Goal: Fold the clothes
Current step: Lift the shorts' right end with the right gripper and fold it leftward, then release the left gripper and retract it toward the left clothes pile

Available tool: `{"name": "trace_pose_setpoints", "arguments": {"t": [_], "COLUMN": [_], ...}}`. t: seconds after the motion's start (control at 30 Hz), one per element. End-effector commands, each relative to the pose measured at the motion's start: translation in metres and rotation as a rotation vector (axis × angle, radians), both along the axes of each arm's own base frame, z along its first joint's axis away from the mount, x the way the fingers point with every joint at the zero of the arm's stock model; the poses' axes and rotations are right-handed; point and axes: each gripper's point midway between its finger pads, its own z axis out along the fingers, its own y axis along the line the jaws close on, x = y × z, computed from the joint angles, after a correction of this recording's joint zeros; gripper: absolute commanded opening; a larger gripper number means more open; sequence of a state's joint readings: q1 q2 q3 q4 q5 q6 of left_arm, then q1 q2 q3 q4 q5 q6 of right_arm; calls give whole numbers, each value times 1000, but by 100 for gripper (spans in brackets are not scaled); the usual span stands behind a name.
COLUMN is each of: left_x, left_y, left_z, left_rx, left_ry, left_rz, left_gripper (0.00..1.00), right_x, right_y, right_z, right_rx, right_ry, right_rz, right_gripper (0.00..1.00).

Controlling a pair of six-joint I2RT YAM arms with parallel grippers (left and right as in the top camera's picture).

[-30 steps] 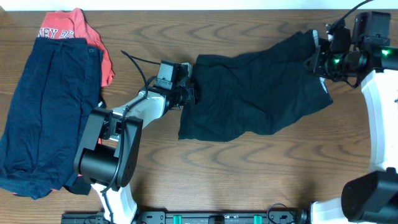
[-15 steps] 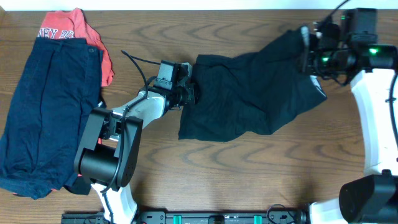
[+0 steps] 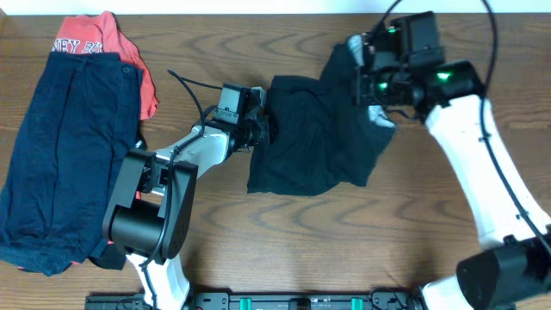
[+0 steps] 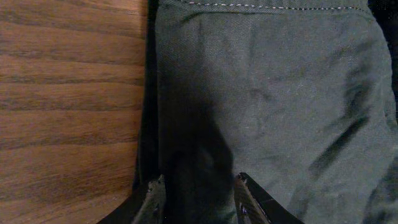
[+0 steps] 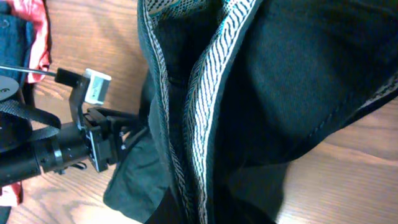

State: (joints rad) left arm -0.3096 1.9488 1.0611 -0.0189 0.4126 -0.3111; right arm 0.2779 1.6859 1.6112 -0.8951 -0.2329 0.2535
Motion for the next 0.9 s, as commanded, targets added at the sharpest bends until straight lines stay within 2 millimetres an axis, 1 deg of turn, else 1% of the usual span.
{"name": "trace_pose_setpoints", "arguments": {"t": [0.0,0.1,0.23,0.33,0.5,0.57,0.6,0.8,0.87], "left_x": [-8,-8,-8,-7,-9,-10,-11,-15,-16], "left_y": [2,2,2,1,2,6,9,38,47], "left_z": [-20,-20,-20,-15,7,18,23,60,74], "left_rx": [20,20,19,16,11,27,37,121,133], "left_ry": [56,56,56,47,22,11,6,-37,-57], "left_rz": [3,3,3,3,-6,1,10,89,112], "left_gripper": [39,39,40,39,39,41,45,57,59], "right_x": [6,9,10,9,11,11,11,11,11], "right_y": [27,46,63,73,78,79,79,79,79], "right_z": [-20,-43,-67,-77,-79,-78,-78,-78,-78], "right_rx": [18,18,14,21,32,35,35,35,35], "right_ry": [48,87,128,146,141,138,138,138,137], "right_rz": [5,28,49,64,74,76,76,76,76], "right_gripper": [1,1,1,1,1,1,1,1,1]}}
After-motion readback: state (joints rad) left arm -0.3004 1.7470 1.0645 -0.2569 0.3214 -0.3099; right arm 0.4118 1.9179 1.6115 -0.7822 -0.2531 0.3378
